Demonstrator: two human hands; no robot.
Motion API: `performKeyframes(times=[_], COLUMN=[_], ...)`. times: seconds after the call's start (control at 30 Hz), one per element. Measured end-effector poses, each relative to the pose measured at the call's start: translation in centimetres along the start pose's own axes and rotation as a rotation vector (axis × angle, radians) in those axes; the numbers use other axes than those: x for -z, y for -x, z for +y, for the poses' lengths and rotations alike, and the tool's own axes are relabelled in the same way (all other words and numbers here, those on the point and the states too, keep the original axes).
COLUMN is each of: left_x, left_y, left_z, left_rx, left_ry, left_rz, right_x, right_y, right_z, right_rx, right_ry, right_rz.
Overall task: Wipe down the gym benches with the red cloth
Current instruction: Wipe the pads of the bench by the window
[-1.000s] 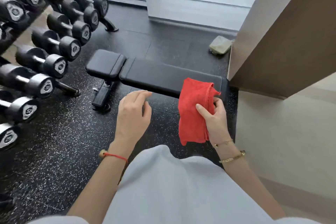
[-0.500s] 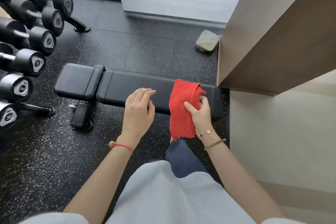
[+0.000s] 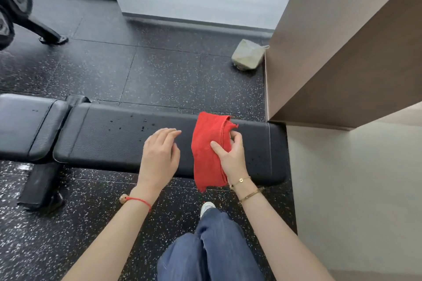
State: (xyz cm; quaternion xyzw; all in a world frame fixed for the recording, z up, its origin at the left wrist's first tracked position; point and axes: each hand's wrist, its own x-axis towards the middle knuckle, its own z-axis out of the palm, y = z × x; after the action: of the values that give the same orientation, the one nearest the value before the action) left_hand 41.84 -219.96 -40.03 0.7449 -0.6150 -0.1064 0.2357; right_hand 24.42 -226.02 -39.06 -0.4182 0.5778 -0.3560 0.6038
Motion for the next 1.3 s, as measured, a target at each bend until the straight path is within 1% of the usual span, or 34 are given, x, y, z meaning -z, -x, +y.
performKeyframes(times=[0.13,0.27,0.33,0.4,0.5,0.53,0.6,0.63,0.7,0.77,0.87,1.0,1.07,1.13,1.23,1.3], left_x=[-7.0,-12.8,-15.3,-17.2,-18.8,-19.0,-19.5,-19.6,-19.7,-19.8,-19.8,-20.1,-20.3,-20.6,-20.9,-21.0], left_y=[-0.1,0.5,0.8,0.9,0.9,1.0,1.2,1.2,1.3,1.3,1.7,1.8,1.6,1.6,1.6,1.5], left_z=[-3.7,-6.8,-8.0,-9.0,-10.2,-10.5,-11.0,-11.2,-11.8,-12.2,-12.4,-12.7,-12.9,-13.1,-13.2,-13.3], left_rx=[-0.039,-0.080,-0.113,-0.143,-0.165,-0.166,-0.175,-0.182,-0.184,-0.173,-0.179,-0.170,-0.164,-0.167,-0.166,-0.162], left_ry=[-0.011,-0.027,-0.034,-0.044,-0.069,-0.076,-0.085,-0.090,-0.097,-0.100,-0.117,-0.137,-0.142,-0.145,-0.173,-0.179], left_rz=[0.017,0.046,0.071,0.108,0.155,0.165,0.186,0.193,0.194,0.185,0.168,0.142,0.151,0.167,0.185,0.194], right_x=[0.4,2.1,3.3,4.3,4.6,4.3,3.7,3.3,2.5,2.1,2.0,3.1,3.9,4.2,2.4,-0.2], right_y=[-4.8,-8.0,-9.3,-10.2,-10.8,-10.9,-11.3,-11.6,-12.2,-12.4,-11.8,-10.8,-10.6,-10.8,-12.0,-13.1], right_z=[7.0,12.0,13.9,15.3,16.6,16.8,17.1,17.3,17.9,19.0,20.3,20.2,20.4,20.6,20.1,19.7], right_rx=[0.110,0.299,0.421,0.561,0.702,0.738,0.796,0.800,0.734,0.646,0.650,0.647,0.659,0.680,0.666,0.652], right_ry=[0.138,0.396,0.524,0.676,1.038,1.132,1.233,1.255,1.277,1.291,1.273,1.223,1.271,1.333,1.389,1.403], right_rz=[-0.009,-0.017,0.023,0.109,0.287,0.300,0.218,0.150,0.027,-0.034,-0.009,-0.083,-0.089,-0.045,0.015,0.013])
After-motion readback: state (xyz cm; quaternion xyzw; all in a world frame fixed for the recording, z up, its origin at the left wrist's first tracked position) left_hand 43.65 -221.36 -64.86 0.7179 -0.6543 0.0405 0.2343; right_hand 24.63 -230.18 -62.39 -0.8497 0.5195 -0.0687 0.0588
